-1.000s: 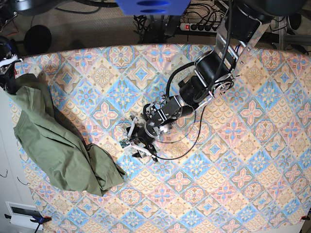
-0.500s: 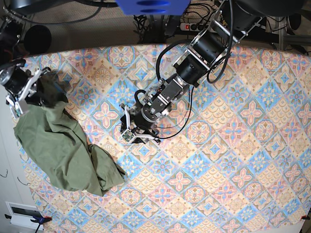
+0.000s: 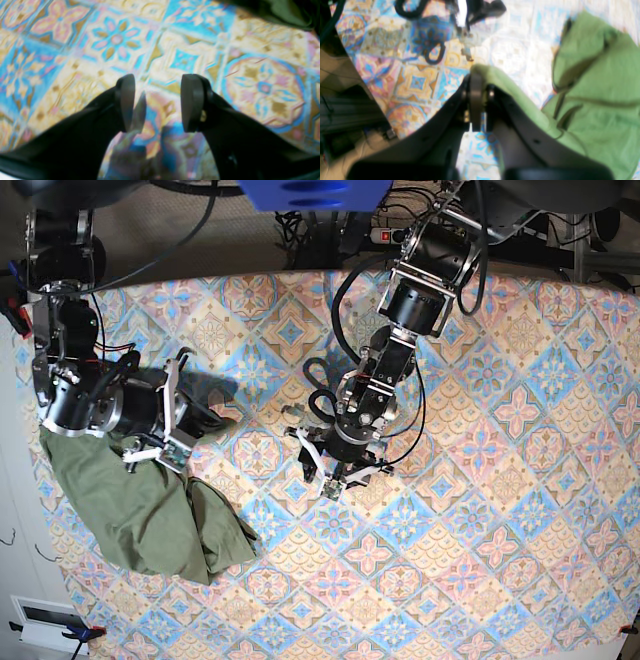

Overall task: Layout the t-shirt on the table in an organized manner, then fold the t-shirt properly
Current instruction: 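Grasp the green shirt with the left gripper beside the right gripper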

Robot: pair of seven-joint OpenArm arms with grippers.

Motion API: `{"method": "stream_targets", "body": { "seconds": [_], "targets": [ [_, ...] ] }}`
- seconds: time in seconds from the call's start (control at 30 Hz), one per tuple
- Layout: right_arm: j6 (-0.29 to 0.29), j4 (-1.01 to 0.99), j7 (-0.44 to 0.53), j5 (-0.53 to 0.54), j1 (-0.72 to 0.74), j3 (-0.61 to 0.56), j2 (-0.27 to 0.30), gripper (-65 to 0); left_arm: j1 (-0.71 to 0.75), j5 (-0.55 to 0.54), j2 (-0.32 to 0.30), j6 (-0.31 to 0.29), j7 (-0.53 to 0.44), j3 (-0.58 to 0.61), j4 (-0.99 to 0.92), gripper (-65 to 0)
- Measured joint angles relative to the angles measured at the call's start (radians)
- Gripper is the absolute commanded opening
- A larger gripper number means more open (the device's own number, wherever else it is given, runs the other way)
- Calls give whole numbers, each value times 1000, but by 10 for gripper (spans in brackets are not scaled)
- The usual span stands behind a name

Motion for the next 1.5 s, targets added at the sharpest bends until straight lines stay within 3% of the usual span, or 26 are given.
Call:
{"method": "stream_targets", "body": {
  "seconds": [0.23,0.4,0.6,0.7,0.83,0.93,1.03,1.13,1.23,1.33,1.5],
  "targets": [
    [0,2,-27,8,74,-153,-66,-643,41,4,2,-2,10,-45,7,-355],
    [0,4,-31,8,169,-236,-167,-643,38,4,8,-3,5,-54,12,-355],
    [0,0,-31,4,219,-341,-264,-643,84,7,11,2,45,-201,89,-355],
    [0,0,-31,6,209,-390,-284,-643,86,8,2,6,92,-235,117,-355],
    [0,2,-44,5,135,-390,-259,-643,91,8,2,0,170,-235,179,-351],
    [0,1,-50,5,77,-339,-162,-643,79,14,-1,2,224,-182,207,-348],
    [0,0,-45,-10,60,-246,-105,-643,43,6,6,-13,299,-80,206,-342],
    [0,1,-29,2,21,-170,-105,-643,14,-45,34,-98,356,-55,206,-304],
    [0,0,-42,5,-14,-127,-109,-643,-17,-171,51,-174,452,-67,206,-282],
    [0,0,-40,4,-23,-108,-108,-643,-42,-244,46,-167,481,-109,184,-284],
    [0,0,-37,5,-25,-106,-109,-643,-84,-275,41,-158,484,-120,72,-284]
  ]
}}
